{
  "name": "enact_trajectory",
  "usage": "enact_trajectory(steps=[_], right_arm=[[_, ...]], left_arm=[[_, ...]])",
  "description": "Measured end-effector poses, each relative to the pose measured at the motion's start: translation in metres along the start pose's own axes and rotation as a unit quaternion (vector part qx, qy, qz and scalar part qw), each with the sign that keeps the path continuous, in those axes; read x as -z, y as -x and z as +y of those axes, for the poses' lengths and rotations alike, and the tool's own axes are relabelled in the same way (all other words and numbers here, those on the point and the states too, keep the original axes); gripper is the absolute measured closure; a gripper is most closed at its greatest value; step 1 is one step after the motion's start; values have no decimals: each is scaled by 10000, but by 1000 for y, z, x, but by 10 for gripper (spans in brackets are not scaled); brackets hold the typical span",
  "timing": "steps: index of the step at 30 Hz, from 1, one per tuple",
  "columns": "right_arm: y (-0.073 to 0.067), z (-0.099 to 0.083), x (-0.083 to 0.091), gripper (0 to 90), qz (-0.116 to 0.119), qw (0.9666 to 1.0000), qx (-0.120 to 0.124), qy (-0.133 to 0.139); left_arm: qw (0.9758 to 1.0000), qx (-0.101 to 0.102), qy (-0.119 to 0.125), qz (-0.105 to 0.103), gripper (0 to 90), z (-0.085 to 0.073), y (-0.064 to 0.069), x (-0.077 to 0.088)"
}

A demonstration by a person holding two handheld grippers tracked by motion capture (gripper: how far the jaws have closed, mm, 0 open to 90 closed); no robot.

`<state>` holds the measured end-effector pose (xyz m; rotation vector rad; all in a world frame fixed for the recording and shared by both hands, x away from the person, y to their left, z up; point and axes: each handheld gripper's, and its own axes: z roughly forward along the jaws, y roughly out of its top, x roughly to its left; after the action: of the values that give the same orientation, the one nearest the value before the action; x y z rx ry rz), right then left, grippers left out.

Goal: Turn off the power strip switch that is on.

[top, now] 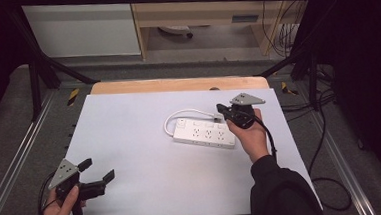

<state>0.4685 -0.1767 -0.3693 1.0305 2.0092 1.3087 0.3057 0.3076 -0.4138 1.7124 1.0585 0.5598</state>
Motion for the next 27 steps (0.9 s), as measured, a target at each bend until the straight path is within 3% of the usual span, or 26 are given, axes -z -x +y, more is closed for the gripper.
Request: enact_trajectory(steps=[27], right_arm=[[-9, -19, -34, 900, 34, 9976, 89, -693]], left_arm=[[10000, -26, 9, 12, 48, 0, 0, 1]])
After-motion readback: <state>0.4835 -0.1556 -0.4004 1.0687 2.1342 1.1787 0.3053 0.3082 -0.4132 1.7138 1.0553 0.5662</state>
